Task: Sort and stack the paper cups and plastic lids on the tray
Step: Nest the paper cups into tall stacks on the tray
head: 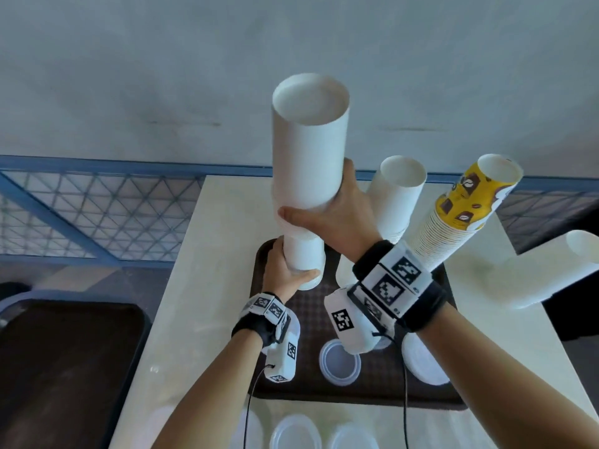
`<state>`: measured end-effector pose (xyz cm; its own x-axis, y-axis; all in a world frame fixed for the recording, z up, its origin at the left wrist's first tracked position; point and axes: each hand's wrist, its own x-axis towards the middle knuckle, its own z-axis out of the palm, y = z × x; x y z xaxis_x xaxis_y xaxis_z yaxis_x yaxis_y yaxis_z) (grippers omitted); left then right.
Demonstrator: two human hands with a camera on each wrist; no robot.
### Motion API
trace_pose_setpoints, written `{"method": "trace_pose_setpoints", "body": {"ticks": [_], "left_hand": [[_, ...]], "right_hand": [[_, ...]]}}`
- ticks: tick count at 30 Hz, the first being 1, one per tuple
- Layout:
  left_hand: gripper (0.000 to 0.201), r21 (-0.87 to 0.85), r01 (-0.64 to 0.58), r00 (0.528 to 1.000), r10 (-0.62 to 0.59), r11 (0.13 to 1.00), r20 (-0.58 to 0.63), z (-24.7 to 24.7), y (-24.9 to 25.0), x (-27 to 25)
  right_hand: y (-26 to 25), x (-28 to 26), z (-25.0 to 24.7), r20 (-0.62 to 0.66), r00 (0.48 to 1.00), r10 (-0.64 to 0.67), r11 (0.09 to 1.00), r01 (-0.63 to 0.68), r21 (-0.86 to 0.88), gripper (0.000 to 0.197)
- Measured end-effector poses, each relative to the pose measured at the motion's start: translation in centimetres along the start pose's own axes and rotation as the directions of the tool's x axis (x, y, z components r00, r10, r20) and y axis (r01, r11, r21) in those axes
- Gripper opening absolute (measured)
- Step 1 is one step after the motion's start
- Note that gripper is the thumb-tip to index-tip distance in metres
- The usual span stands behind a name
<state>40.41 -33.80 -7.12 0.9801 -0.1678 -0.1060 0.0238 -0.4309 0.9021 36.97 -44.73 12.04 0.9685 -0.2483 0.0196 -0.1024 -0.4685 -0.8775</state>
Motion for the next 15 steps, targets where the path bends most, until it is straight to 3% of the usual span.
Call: {"method": "trace_pose_setpoints", "body": {"ticks": [8,15], "left_hand": [[0.088,-0.052,0.03,0.999,-0.032,0.998,-0.04,1.2,-1.9,-0.3],[0.099,0.028,0.141,0.989,-0.142,0.99,0.049,0.1,-2.8,-1.8]], "right_hand": [[3.3,0.9,4.2,-0.077,0.992,0.099,0.992,-0.104,-0.069,0.09],[5.9,0.2,5.8,-0.041,0.985,0.166,0.984,-0.169,-0.055,0.098]]}}
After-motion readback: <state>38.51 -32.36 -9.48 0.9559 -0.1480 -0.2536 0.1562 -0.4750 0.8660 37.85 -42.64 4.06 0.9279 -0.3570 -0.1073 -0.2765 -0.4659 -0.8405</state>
